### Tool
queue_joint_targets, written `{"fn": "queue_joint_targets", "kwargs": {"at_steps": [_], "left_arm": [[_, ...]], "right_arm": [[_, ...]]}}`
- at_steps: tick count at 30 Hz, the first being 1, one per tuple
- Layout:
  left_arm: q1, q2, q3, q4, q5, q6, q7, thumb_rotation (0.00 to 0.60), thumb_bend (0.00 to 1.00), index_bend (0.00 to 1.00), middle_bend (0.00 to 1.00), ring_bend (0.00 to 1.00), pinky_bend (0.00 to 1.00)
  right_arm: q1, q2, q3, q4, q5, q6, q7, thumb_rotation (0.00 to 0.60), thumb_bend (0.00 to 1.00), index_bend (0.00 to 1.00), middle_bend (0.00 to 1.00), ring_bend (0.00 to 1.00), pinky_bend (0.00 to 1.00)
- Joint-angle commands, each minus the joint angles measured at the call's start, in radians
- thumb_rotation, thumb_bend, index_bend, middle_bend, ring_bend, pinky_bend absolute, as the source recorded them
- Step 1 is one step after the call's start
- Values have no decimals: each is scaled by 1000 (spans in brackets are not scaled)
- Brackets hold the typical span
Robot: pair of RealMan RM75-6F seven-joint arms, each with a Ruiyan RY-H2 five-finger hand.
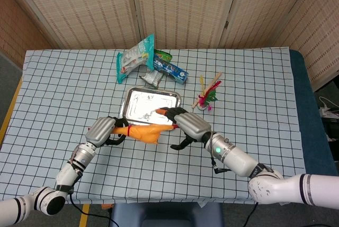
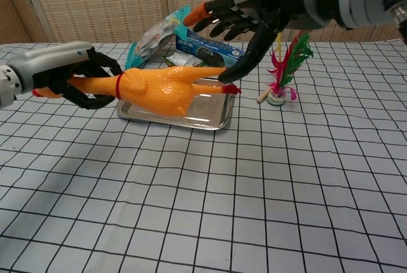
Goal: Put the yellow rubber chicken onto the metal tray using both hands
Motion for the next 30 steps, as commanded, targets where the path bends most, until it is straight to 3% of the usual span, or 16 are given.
{"fn": "queue_joint_targets", "kwargs": {"at_steps": [1, 8, 15, 19, 22, 24, 26, 30], "left_arm": [[-4, 4, -2, 0, -13, -8, 2, 600, 670, 827, 682, 446, 406], [-12, 7, -10, 7, -42, -20, -9, 600, 667, 829, 684, 447, 406], [-19, 5, -9, -7, -51, -20, 2, 600, 667, 829, 686, 448, 406], [-26, -1, -11, -7, -59, -24, 5, 600, 667, 830, 686, 448, 406], [-29, -6, -9, -9, -61, -22, 8, 600, 666, 830, 686, 448, 406], [-29, -10, -7, -12, -60, -19, 11, 600, 666, 830, 687, 448, 406], [-29, -11, -5, -15, -59, -14, 16, 600, 666, 830, 687, 449, 406], [-28, -7, -6, -25, -61, -6, 24, 600, 667, 830, 688, 449, 406]], "right_arm": [[99, -88, -51, 56, 131, 30, -91, 600, 174, 0, 0, 0, 0], [183, -202, -113, 143, 271, 132, -193, 600, 174, 0, 0, 0, 0], [216, -278, -100, 217, 336, 129, -185, 600, 174, 1, 0, 0, 0], [214, -299, -85, 230, 329, 148, -172, 600, 175, 76, 45, 6, 88], [206, -318, -69, 240, 311, 173, -157, 600, 175, 201, 162, 123, 281], [200, -333, -61, 251, 292, 191, -151, 600, 175, 408, 320, 317, 500], [197, -340, -60, 257, 285, 193, -152, 600, 176, 597, 444, 466, 654], [192, -350, -61, 265, 259, 210, -164, 600, 239, 870, 624, 667, 867]]}}
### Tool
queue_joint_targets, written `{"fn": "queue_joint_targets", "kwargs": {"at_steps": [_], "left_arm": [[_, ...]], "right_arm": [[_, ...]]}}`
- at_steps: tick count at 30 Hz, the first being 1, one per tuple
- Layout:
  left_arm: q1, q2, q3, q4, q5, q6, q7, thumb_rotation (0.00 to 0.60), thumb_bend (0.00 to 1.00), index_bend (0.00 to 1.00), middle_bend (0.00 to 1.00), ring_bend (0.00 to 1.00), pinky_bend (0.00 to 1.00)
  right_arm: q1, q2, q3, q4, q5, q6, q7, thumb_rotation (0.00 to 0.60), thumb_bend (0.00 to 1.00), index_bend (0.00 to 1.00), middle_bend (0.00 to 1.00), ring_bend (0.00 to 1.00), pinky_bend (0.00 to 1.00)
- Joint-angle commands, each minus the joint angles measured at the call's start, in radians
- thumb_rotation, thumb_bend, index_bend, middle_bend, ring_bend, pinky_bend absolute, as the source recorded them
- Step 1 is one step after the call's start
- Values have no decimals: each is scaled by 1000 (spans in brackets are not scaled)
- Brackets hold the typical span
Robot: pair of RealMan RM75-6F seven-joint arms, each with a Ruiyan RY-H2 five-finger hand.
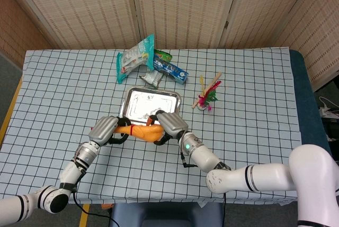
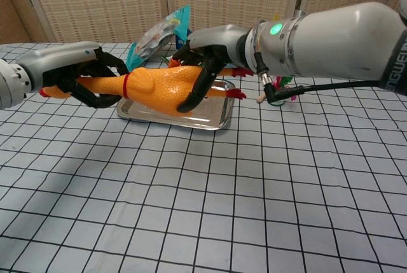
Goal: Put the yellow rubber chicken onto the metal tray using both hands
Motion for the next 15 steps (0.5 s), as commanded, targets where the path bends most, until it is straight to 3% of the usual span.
{"fn": "queue_joint_targets", "kwargs": {"at_steps": [1, 3, 5, 11, 13, 15], "left_arm": [[1, 3, 0, -6, -4, 4, 4, 600, 667, 830, 688, 449, 406], [1, 7, 0, -11, -8, 6, 7, 600, 666, 830, 688, 449, 406], [2, 9, 1, -15, -8, 8, 9, 600, 664, 830, 689, 450, 407], [3, 16, 1, -20, -9, 13, 11, 600, 665, 830, 689, 454, 408], [3, 18, 1, -21, -10, 15, 12, 600, 667, 831, 689, 454, 408], [4, 21, 1, -21, -14, 14, 11, 600, 668, 831, 689, 455, 408]], "right_arm": [[-8, -13, 4, 7, -26, 35, -8, 600, 270, 927, 668, 714, 918], [-15, -19, 5, 5, -48, 61, -17, 600, 333, 999, 756, 815, 994], [-22, -15, 3, -3, -67, 60, -21, 600, 363, 1000, 779, 851, 1000], [-60, -10, 31, -14, -128, 56, 36, 600, 398, 1000, 786, 862, 999], [-64, 15, 23, -29, -135, 15, 40, 600, 382, 846, 698, 700, 853], [-61, 60, 12, -45, -128, -66, 49, 600, 317, 336, 333, 304, 446]]}}
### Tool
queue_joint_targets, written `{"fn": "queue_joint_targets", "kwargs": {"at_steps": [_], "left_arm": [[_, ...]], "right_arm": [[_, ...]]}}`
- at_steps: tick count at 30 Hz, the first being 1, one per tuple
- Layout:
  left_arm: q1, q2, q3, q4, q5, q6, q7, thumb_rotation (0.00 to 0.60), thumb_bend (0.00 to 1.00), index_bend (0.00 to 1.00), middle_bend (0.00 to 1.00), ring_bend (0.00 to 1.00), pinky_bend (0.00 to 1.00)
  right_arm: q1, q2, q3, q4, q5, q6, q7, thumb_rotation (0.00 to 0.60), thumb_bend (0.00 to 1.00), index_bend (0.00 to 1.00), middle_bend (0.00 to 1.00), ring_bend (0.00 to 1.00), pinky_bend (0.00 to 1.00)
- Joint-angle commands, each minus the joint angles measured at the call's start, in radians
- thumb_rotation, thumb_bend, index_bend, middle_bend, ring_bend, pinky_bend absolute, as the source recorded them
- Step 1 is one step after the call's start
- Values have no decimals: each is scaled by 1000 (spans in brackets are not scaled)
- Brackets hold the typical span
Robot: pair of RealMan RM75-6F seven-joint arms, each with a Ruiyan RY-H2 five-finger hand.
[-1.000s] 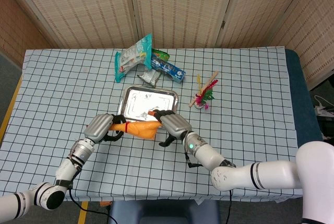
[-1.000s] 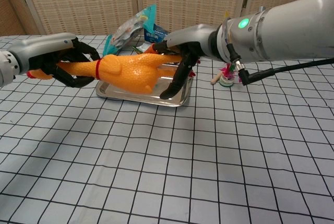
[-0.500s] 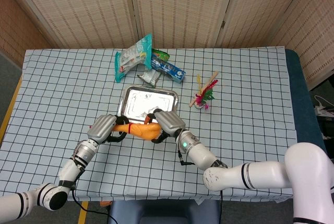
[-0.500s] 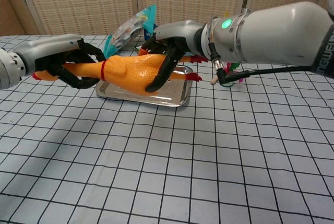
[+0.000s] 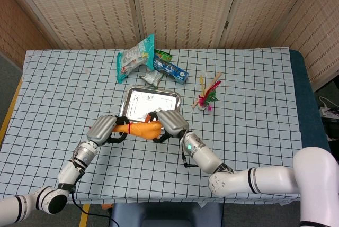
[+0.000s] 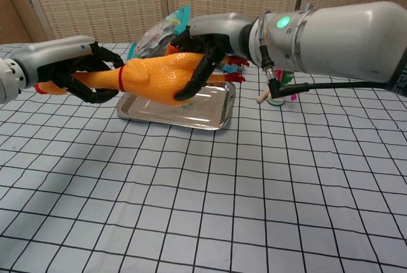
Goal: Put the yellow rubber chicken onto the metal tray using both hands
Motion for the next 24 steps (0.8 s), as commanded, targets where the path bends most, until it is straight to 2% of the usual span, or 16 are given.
{"fn": "queue_joint_targets", "kwargs": {"at_steps": [1, 2, 3, 4, 9, 19, 20, 21, 23, 24], "left_arm": [[1, 2, 0, 1, -3, 0, -1, 600, 667, 831, 690, 454, 408], [0, 4, 1, 3, -4, -1, 0, 600, 666, 831, 690, 455, 408], [0, 7, 1, 5, -4, -2, 2, 600, 666, 831, 690, 455, 408], [0, 10, 2, 8, -5, -3, 3, 600, 666, 832, 690, 455, 408], [1, 24, 0, 6, -11, -5, 2, 600, 666, 832, 691, 455, 409], [-4, 27, 1, -3, -16, -7, 10, 600, 665, 832, 692, 455, 409], [-4, 26, 0, -4, -17, -7, 11, 600, 665, 832, 692, 455, 409], [-6, 25, -1, -5, -18, -7, 12, 600, 665, 832, 692, 455, 409], [-7, 24, -2, -5, -19, -7, 13, 600, 665, 832, 692, 455, 409], [-8, 24, -3, -5, -19, -6, 12, 600, 665, 832, 692, 455, 409]], "right_arm": [[-2, 73, -9, -28, -2, -132, 19, 600, 290, 152, 174, 154, 284], [-6, 91, -5, -29, -21, -170, 39, 600, 265, 31, 56, 45, 141], [-10, 101, -3, -28, -34, -191, 53, 600, 241, 0, 6, 3, 54], [-14, 110, -1, -27, -46, -209, 66, 600, 218, 0, 0, 0, 15], [-24, 131, 3, -16, -82, -258, 116, 600, 127, 0, 0, 0, 0], [-13, 97, -8, 11, -85, -222, 133, 600, 118, 0, 0, 0, 2], [-10, 91, -8, 11, -75, -212, 130, 600, 119, 26, 1, 2, 60], [-10, 78, -4, 12, -68, -184, 129, 600, 119, 97, 40, 48, 171], [-11, 64, 0, 11, -64, -164, 130, 600, 137, 404, 273, 290, 530], [-13, 56, 3, 11, -66, -150, 131, 600, 167, 603, 447, 475, 713]]}}
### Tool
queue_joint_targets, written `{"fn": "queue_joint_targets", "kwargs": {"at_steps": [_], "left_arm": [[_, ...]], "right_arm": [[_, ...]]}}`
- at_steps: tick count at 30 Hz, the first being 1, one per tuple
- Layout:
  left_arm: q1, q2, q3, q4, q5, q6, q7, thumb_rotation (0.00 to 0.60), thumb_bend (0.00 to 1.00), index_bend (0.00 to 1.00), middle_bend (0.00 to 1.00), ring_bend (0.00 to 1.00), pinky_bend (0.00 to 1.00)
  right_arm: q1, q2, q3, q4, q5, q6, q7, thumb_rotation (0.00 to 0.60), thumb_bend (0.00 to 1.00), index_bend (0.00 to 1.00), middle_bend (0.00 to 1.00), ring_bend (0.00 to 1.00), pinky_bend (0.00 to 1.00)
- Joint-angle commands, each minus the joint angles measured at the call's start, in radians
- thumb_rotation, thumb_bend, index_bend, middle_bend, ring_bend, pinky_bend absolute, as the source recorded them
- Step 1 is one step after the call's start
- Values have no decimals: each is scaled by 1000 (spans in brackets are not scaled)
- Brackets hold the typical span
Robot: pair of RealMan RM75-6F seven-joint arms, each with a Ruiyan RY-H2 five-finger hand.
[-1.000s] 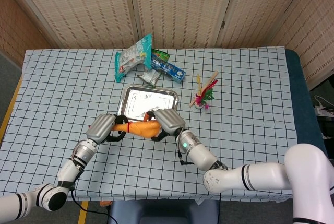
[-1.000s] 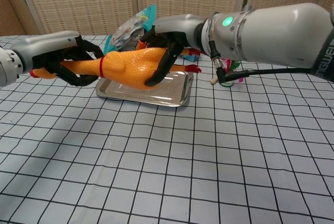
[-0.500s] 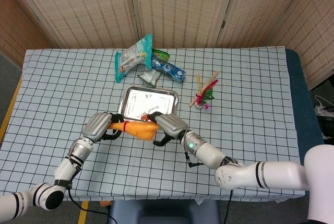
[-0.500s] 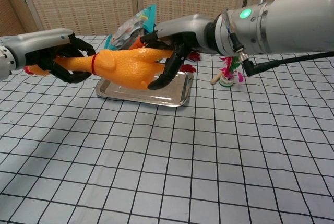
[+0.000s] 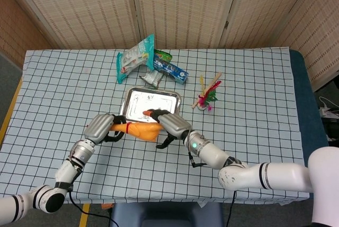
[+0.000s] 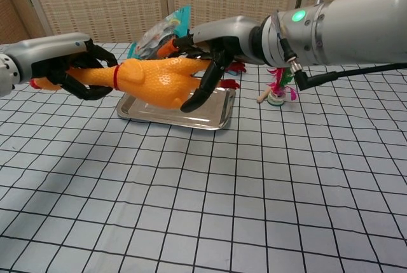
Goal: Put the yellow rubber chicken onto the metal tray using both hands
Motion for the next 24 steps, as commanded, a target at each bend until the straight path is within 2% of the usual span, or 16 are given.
{"fn": "queue_joint_targets", "kwargs": {"at_steps": [1, 2, 3, 5, 11, 19, 20, 22, 24], "left_arm": [[-1, -1, -1, 1, -1, 1, 0, 600, 665, 832, 692, 455, 409], [-1, -1, -2, 1, -2, 1, 0, 600, 665, 833, 692, 455, 409], [-2, -1, -2, 2, -3, 0, 0, 600, 665, 833, 692, 455, 409], [-4, 1, -3, 4, -6, -2, 0, 600, 664, 833, 692, 455, 409], [-4, -1, -2, 6, -10, -1, 3, 600, 664, 833, 692, 455, 410], [-6, -3, 1, 10, -13, -1, 10, 600, 664, 833, 692, 455, 413], [-7, -2, 0, 12, -15, -1, 12, 600, 664, 833, 691, 455, 415], [-7, -1, 0, 14, -19, -2, 13, 600, 664, 833, 692, 455, 416], [-6, 1, 0, 19, -23, -2, 14, 600, 664, 833, 692, 455, 417]], "right_arm": [[-1, -41, 5, 5, 0, 71, -10, 600, 192, 712, 535, 566, 801], [-3, -49, 3, 5, -5, 86, -17, 600, 233, 844, 632, 673, 909], [-5, -56, 4, 5, -10, 103, -23, 600, 267, 933, 702, 749, 969], [-10, -69, 7, 4, -12, 135, -30, 600, 318, 995, 766, 820, 1000], [-12, -53, -1, -9, -5, 133, -62, 600, 407, 1000, 798, 886, 1000], [-21, -46, 10, -19, 7, 144, -59, 600, 413, 1000, 800, 885, 1000], [-26, -40, 15, -25, 12, 137, -47, 600, 413, 991, 799, 857, 999], [-31, -19, 15, -33, 11, 108, -33, 600, 393, 856, 709, 725, 901], [-35, 7, 7, -30, -6, 72, -28, 600, 320, 402, 375, 379, 542]]}}
